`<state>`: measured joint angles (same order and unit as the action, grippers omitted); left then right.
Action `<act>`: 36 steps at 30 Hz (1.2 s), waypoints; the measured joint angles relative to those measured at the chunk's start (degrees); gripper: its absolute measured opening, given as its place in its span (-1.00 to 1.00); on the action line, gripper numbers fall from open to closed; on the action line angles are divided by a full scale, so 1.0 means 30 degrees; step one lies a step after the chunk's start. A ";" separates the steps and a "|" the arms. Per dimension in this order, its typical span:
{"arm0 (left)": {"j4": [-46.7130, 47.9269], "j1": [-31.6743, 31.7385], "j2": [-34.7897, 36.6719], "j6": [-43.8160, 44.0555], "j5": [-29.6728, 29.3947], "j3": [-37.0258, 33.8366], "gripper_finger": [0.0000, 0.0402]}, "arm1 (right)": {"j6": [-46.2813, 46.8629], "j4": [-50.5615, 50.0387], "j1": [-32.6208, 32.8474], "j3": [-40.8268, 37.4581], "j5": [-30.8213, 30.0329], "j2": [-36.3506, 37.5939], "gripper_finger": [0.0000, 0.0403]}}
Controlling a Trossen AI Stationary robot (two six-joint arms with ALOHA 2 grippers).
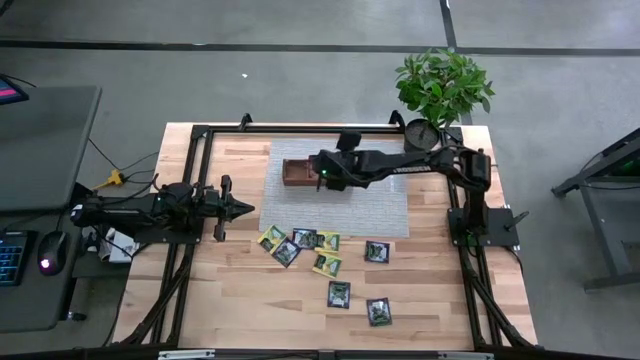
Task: Pick & Place Tea
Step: Put the yellow tea bag into the right section of the wooden organizer
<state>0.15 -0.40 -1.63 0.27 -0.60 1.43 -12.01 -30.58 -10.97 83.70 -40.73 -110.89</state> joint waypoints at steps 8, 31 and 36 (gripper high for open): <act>-0.0003 0.0004 0.0004 0.0000 0.0000 0.0000 -1.00 | -0.3107 -0.2943 0.1385 0.2357 1.2340 0.0000 -0.09; 0.0004 -0.0003 0.0001 0.0000 0.0000 0.0007 -1.00 | -0.8460 -1.1439 0.4910 1.3228 1.8815 -0.7312 -0.16; 0.0004 -0.0003 0.0007 0.0000 -0.0007 0.0004 -1.00 | -0.9325 -1.1329 0.5828 1.2630 1.8956 -0.7832 -0.17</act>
<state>0.16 -0.40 -1.61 0.27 -0.62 1.44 -39.99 -64.57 6.52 121.59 16.13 -134.39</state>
